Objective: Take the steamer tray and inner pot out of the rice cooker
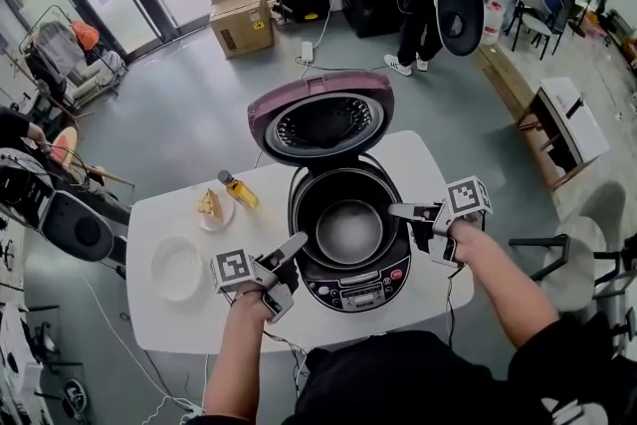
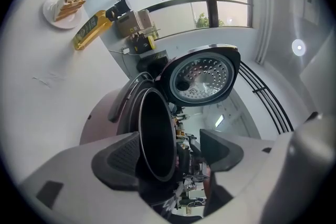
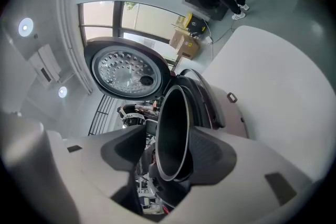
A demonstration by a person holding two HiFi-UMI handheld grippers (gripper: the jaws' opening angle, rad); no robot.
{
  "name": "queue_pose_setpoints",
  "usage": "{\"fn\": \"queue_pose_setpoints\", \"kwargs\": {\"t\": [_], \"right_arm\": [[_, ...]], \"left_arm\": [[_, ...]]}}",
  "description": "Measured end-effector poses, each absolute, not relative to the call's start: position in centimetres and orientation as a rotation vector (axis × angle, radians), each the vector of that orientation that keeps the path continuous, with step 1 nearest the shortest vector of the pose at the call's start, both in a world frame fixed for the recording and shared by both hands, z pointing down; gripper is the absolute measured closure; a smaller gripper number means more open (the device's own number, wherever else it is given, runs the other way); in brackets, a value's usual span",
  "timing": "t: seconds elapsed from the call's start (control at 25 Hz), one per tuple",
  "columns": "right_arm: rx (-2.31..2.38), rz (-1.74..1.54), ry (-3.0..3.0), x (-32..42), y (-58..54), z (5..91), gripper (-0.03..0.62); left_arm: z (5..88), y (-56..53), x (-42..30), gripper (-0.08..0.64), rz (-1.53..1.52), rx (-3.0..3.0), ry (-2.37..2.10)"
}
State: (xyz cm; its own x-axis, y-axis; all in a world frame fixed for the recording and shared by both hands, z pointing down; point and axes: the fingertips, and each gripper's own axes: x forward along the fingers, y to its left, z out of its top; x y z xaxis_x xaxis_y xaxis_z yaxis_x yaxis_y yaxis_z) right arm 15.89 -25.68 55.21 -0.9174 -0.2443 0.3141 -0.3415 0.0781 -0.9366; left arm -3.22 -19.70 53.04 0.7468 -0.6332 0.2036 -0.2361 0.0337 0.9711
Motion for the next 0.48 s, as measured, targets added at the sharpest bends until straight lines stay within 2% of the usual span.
{"fn": "queue_pose_setpoints", "kwargs": {"t": [0.16, 0.4, 0.48], "right_arm": [[0.578, 1.996, -2.243, 15.7, -25.7, 55.4, 0.351], [0.640, 1.954, -2.202, 16.4, -25.7, 56.5, 0.481], [0.665, 1.920, -2.194, 16.6, -25.7, 56.9, 0.523]], "left_arm": [[53.5, -19.8, -3.4, 0.227, -0.332, 1.549, -0.735], [54.4, -19.7, -3.4, 0.284, -0.217, 1.580, -0.812], [55.1, -19.6, -3.5, 0.334, -0.171, 1.577, -0.857]]}}
